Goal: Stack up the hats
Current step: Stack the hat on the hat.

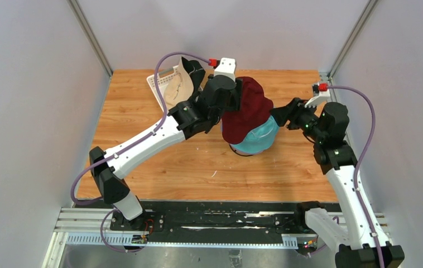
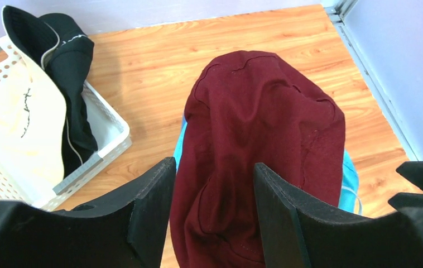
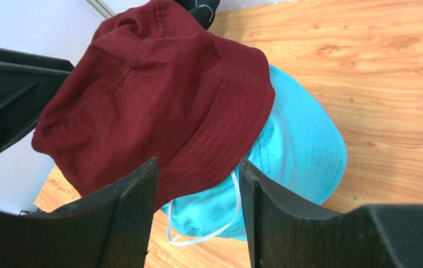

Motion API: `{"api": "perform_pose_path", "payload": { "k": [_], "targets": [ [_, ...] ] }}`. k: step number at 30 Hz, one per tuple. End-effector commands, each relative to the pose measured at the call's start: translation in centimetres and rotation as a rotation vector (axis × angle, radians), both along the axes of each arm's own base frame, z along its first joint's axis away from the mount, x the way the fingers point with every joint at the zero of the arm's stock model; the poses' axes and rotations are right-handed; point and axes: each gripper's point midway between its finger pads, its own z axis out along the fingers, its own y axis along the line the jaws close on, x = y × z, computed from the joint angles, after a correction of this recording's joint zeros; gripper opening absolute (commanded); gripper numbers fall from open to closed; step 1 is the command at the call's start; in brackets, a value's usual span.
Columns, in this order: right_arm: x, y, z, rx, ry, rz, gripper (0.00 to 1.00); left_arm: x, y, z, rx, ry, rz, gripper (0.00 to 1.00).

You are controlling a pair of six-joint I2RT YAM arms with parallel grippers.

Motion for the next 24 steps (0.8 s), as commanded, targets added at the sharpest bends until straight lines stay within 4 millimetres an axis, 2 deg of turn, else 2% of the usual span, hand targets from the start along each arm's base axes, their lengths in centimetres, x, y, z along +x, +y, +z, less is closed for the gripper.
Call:
{"api": "perform_pose_path", "payload": {
  "k": [1, 9, 24],
  "targets": [
    [0.7, 0.7, 0.1, 0.048, -0.002, 0.029, 0.54, 0.1, 0.9, -0.6, 0.018, -0.027, 0.04, 0.58],
    [1.5, 1.1, -1.3, 0.063, 0.05, 0.039, 0.54, 0.5, 1.5, -2.0, 0.048, -0.021, 0.067, 0.62],
    [3.2, 1.5, -3.8, 0.082, 0.115, 0.042, 0.54, 1.9, 3.4, -3.9, 0.034, 0.009, 0.111, 0.62]
  ]
}}
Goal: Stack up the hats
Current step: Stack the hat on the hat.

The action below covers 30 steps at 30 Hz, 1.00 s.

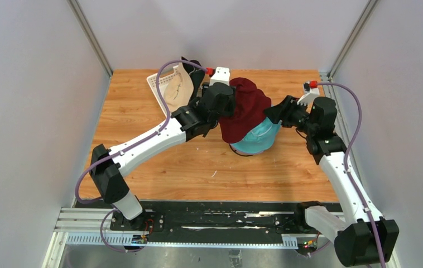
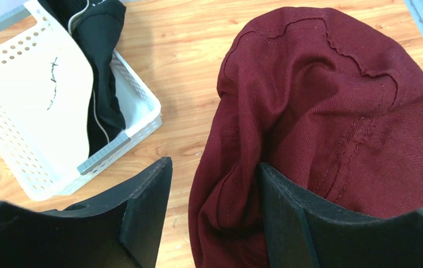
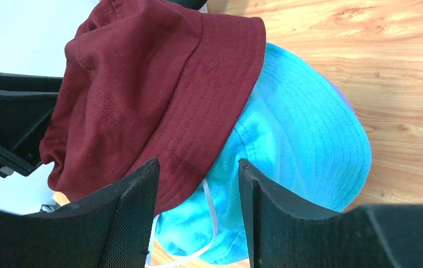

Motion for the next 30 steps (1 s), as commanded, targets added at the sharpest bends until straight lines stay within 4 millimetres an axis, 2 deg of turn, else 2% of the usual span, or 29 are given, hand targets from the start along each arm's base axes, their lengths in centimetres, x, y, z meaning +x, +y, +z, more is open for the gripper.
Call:
{"api": "perform_pose_path", "payload": {
  "k": [1, 19, 22, 28, 30],
  "targets": [
    [0.5, 0.2, 0.0, 0.021, -0.014, 0.008, 0.54, 0.2, 0.6, 1.7, -0.055, -0.034, 0.021, 0.62],
    [1.4, 1.5, 0.2, 0.085, -0.021, 0.07, 0.5, 0.6, -0.4, 1.3, -0.063, -0.022, -0.001, 0.62],
    [1.2, 1.7, 0.7, 0.098, -0.033, 0.083, 0.47, 0.6, -0.5, 1.2, -0.064, -0.02, -0.004, 0.62],
    [0.5, 1.6, 1.8, 0.095, -0.06, 0.078, 0.32, 0.6, -0.7, 1.5, -0.071, -0.022, -0.009, 0.62],
    [0.2, 1.2, 2.2, 0.078, -0.068, 0.064, 0.31, 0.6, -0.8, 1.4, -0.07, -0.019, -0.012, 0.62]
  ]
}}
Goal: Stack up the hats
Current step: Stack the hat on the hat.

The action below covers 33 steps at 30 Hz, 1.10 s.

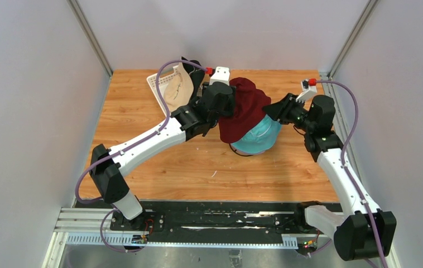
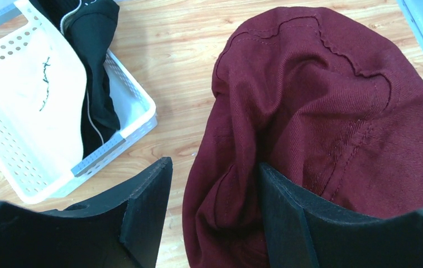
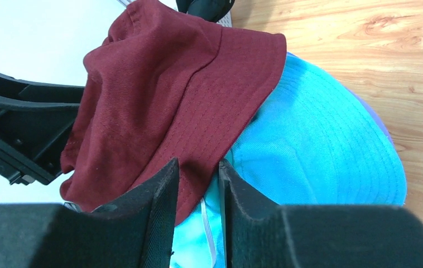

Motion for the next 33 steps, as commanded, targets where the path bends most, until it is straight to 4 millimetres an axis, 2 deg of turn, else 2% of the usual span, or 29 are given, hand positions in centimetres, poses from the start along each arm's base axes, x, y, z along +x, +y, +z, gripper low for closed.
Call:
{"api": "perform_pose_path", "payload": {
  "k": [1, 11, 25, 28, 31, 33],
  "targets": [
    [-1.0, -0.3, 2.0, -0.009, -0.062, 0.0, 0.32, 0.4, -0.8, 1.7, -0.061, -0.029, -0.003, 0.62],
    [-1.3, -0.9, 2.4, -0.033, -0.071, -0.025, 0.36, 0.3, -1.1, 1.7, -0.075, -0.024, -0.013, 0.62],
    [-0.9, 0.3, 2.9, 0.043, -0.086, 0.026, 0.33, 0.3, -1.4, 1.8, -0.087, -0.025, -0.025, 0.62],
    [-0.8, 0.5, 2.9, 0.05, -0.084, 0.033, 0.3, 0.3, -1.5, 1.7, -0.087, -0.023, -0.028, 0.62],
    [-0.6, 0.5, 2.7, 0.054, -0.077, 0.033, 0.19, 0.3, -1.7, 1.7, -0.09, -0.021, -0.031, 0.62],
    [-0.4, 0.5, 2.5, 0.053, -0.072, 0.026, 0.06, 0.4, -1.8, 1.7, -0.093, -0.021, -0.035, 0.62]
  ]
}}
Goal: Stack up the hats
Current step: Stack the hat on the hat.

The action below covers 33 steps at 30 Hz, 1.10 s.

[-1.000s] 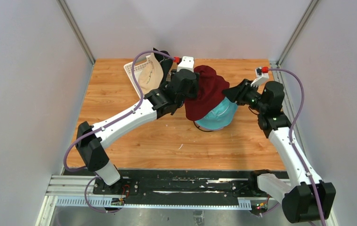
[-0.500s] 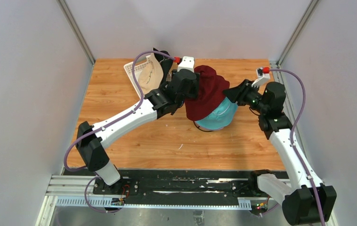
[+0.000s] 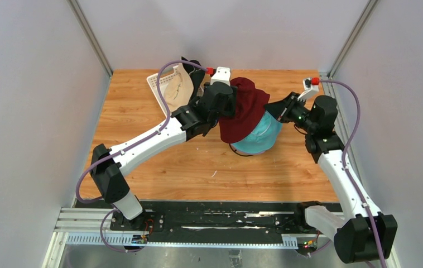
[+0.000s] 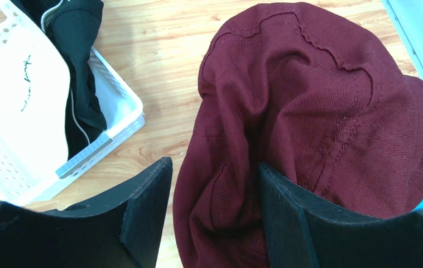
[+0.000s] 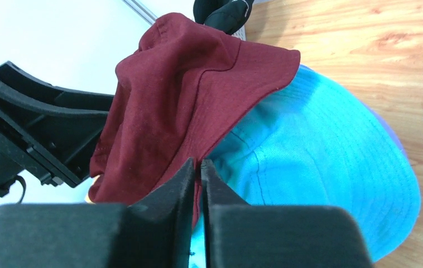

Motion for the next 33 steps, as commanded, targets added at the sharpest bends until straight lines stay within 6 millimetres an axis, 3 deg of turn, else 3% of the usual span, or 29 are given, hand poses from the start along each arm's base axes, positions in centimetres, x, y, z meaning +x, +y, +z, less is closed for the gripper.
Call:
{"api": "perform_pose_path", "payload": {
  "k": [1, 9, 16, 24, 33],
  "targets": [
    [0.2, 0.2, 0.5, 0.019, -0.018, 0.012, 0.02, 0.5, -1.0, 1.9, -0.066, -0.034, -0.007, 0.62],
    [0.0, -2.0, 0.7, -0.069, -0.019, -0.105, 0.01, 0.0, -0.7, 3.5, -0.092, -0.057, -0.028, 0.62],
    [-1.6, -3.7, 1.4, -0.14, -0.024, -0.182, 0.01, -0.6, -0.4, 4.8, -0.101, -0.071, -0.047, 0.63],
    [-2.9, -5.8, -0.5, -0.232, 0.034, -0.264, 0.01, -1.2, -1.2, 4.7, -0.093, -0.073, -0.08, 0.63],
    [-2.9, -8.4, -3.7, -0.333, 0.119, -0.363, 0.0, -1.3, -1.4, 4.8, -0.087, -0.078, -0.091, 0.64]
  ]
}}
